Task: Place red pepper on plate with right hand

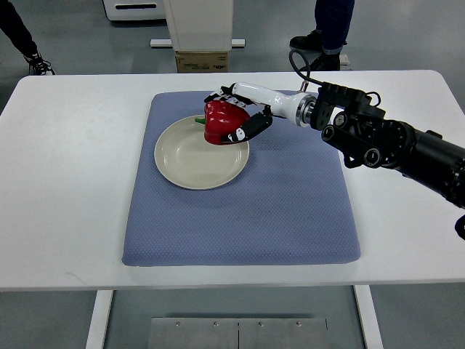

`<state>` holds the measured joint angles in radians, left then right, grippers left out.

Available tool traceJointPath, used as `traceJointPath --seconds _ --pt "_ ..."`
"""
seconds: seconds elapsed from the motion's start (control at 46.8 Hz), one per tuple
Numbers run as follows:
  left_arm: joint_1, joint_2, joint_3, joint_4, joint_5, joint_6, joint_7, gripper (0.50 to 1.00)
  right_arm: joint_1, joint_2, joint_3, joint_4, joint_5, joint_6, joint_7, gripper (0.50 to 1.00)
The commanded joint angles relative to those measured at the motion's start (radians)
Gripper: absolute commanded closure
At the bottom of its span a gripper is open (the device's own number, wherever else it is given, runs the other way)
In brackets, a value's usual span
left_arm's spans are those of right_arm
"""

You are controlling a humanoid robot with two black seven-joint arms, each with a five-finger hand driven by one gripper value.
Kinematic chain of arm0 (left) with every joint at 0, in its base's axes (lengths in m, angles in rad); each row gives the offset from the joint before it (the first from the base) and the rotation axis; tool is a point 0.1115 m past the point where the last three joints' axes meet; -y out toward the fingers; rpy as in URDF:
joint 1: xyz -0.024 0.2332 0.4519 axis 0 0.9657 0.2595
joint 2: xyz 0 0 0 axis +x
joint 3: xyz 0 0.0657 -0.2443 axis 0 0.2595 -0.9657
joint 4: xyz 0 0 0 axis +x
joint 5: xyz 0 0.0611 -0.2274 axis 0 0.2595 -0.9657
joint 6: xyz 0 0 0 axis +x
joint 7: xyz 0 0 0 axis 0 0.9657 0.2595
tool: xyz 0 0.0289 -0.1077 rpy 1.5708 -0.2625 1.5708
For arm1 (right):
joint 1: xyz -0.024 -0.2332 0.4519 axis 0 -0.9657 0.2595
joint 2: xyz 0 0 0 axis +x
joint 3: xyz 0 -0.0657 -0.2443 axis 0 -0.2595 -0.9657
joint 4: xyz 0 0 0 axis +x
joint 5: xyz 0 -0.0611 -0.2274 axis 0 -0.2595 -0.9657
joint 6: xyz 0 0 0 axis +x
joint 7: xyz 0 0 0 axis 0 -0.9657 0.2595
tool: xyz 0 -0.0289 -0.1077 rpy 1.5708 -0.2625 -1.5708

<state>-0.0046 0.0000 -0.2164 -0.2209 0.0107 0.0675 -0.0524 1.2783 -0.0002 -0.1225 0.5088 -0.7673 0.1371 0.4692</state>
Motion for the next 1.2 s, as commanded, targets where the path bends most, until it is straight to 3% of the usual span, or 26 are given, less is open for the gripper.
traceJointPath --seconds 0.0,0.577,0.747,0.769,0.79,0.833,0.897,0.94,1.174 --pt "0.000 0.000 0.000 0.000 0.000 0.000 0.000 0.500 -0.005 0.000 0.001 0.013 0.000 -0.001 0.017 1.000" --pt "0.000 0.000 0.000 0.000 0.000 0.000 0.000 0.500 -0.050 0.000 0.001 0.076 0.005 -0.004 0.023 1.000" --pt "0.000 0.000 0.000 0.000 0.000 0.000 0.000 0.500 -0.059 0.000 0.001 0.076 0.011 -0.043 0.020 1.000" --pt "0.000 0.000 0.000 -0.002 0.000 0.000 0.000 0.500 -0.060 0.000 0.001 0.076 0.014 -0.050 0.022 0.893" --pt "0.000 0.000 0.000 0.000 0.000 0.000 0.000 0.500 -0.062 0.000 0.001 0.077 0.022 -0.054 0.022 0.832" --pt "0.000 0.000 0.000 0.000 0.000 0.000 0.000 0.500 -0.062 0.000 0.001 0.077 0.039 -0.056 0.023 0.758" --pt "0.000 0.000 0.000 0.000 0.000 0.000 0.000 0.500 -0.062 0.000 0.001 0.077 0.060 -0.056 0.023 0.595" --pt "0.000 0.000 0.000 0.000 0.000 0.000 0.000 0.500 -0.062 0.000 0.001 0.077 0.072 -0.056 0.023 0.528" --pt "0.000 0.000 0.000 0.000 0.000 0.000 0.000 0.500 -0.065 0.000 0.001 0.076 0.080 -0.056 0.023 0.505"
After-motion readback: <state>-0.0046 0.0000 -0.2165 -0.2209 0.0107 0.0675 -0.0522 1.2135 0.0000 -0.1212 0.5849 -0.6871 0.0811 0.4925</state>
